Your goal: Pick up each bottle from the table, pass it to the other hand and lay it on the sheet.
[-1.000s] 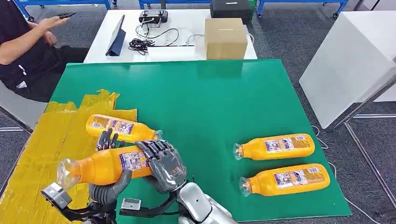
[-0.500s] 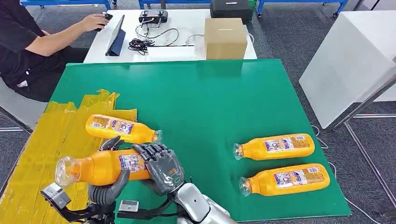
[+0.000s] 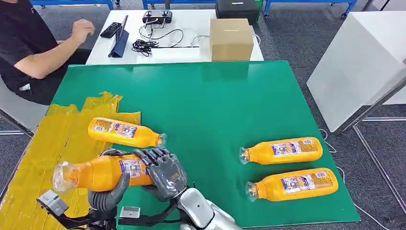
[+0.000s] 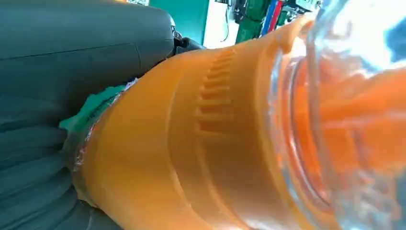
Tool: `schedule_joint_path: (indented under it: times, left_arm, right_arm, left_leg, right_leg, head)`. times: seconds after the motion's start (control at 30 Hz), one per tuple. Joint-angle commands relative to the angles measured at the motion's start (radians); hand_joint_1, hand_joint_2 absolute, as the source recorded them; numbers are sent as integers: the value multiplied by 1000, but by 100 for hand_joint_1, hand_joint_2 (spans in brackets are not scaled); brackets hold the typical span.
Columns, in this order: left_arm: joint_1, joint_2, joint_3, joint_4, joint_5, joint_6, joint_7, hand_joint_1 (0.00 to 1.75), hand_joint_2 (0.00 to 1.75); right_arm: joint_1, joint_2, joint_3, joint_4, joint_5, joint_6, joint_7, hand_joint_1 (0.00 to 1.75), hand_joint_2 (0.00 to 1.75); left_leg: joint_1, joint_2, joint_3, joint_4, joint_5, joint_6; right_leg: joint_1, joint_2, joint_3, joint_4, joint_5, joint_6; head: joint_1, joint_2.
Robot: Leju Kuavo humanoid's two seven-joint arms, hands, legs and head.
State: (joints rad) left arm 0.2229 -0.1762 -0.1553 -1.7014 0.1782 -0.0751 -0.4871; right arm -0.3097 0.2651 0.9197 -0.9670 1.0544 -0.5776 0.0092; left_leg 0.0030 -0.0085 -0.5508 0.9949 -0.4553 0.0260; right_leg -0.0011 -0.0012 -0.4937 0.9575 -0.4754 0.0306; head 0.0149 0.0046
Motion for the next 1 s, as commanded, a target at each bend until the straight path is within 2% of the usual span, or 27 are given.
schedule_joint_path:
  times: [0.03, 0.1, 0.23, 0.37, 0.47, 0.53, 0.57, 0.7, 0.73, 0.8, 0.9, 0.93, 0.97, 1.0]
  left_arm:
    - [-14, -19, 158, -54, -284, 275, -113, 175, 175]
    - [-16, -2, 179, -42, -461, 380, -81, 175, 175]
    - [-16, 2, 189, -38, -494, 403, -74, 175, 175]
    - [-17, 9, 195, -1, -852, 621, 5, 175, 175]
    - [-13, 23, 193, 20, -933, 662, 22, 175, 175]
    - [-6, 40, 188, 55, -1159, 741, 111, 175, 175]
    - [3, 54, 190, 87, -1278, 756, 172, 175, 175]
    - [21, 101, 179, 213, -1479, 748, 314, 175, 175]
    - [29, 107, 180, 250, -1512, 744, 339, 175, 175]
    - [38, 116, 175, 291, -1484, 690, 357, 175, 175]
    - [29, 120, 173, 358, -1582, 585, 440, 175, 175]
    - [11, 136, 155, 393, -1653, 528, 493, 26, 175]
    - [-6, 148, 141, 427, -1682, 515, 521, 0, 0]
    - [-25, 134, 167, 462, -1682, 498, 586, 0, 0]
  right_arm:
    - [101, -127, -81, -125, -43, -47, 2, 0, 0]
    - [150, -151, -134, -211, -50, -43, -1, 0, 0]
    - [169, -165, -154, -250, -53, -37, -5, 0, 0]
    - [229, -183, -211, -351, -58, 15, -8, 0, 0]
    - [257, -199, -228, -409, -60, 31, -12, 0, 0]
    - [295, -211, -254, -486, -74, 64, -30, 0, 0]
    - [318, -247, -256, -544, -72, 74, -28, 0, 0]
    - [431, -356, -284, -786, -65, 131, -18, 0, 0]
    - [464, -392, -294, -841, -49, 128, -8, 0, 175]
    - [504, -437, -307, -910, -49, 108, -7, 0, 175]
    - [549, -490, -321, -985, -20, 101, 12, 0, 175]
    - [548, -512, -320, -1004, -19, 124, 25, 0, 175]
    - [544, -534, -327, -1018, -16, 150, 37, 0, 175]
    - [551, -565, -329, -1034, -31, 181, 50, 0, 175]
  left_leg:
    - [1, -1, 1, -1, 0, -1]
    - [0, -1, 1, -1, 0, 0]
    - [0, -1, 0, -1, 0, 0]
    - [1, -1, 0, -1, 0, -1]
    - [0, -2, 0, -1, 0, 0]
    - [0, -2, 1, -1, 0, -1]
    - [-1, -2, 1, -1, 0, 0]
    - [-1, -4, 2, -2, 0, 0]
    - [-1, -3, 3, -3, 0, 0]
    - [-1, -3, 3, -2, 0, 0]
    - [-2, -2, 1, -2, 0, 0]
    - [-2, -2, 0, -1, 0, 0]
    - [-1, -3, 1, -2, -1, 0]
    - [-2, -2, 1, -2, 0, 0]
  right_leg:
    - [1, -2, 2, -2, 0, 0]
    - [0, -2, 2, -2, 0, 0]
    - [0, -1, 1, -2, 0, 0]
    - [1, -2, 2, -1, 0, 0]
    - [0, -2, 1, -1, 0, 0]
    - [0, -2, 2, -2, 0, 0]
    - [-1, -2, 2, -1, 0, 0]
    - [-1, -4, 4, -3, -1, 0]
    - [-1, -3, 4, -3, -1, 1]
    - [-1, -3, 4, -3, -1, 1]
    - [-1, -2, 2, -2, -1, 1]
    - [-2, -2, 1, -2, -1, 0]
    - [-1, -3, 2, -3, -1, 0]
    - [-2, -3, 1, -2, 0, 0]
  head:
    - [0, 0]
    - [0, 0]
    - [0, 0]
    - [0, 0]
    - [0, 0]
    - [0, 0]
    - [0, 0]
    - [0, 0]
    - [0, 0]
    - [0, 0]
    - [0, 0]
    - [0, 0]
    - [0, 0]
    - [0, 0]
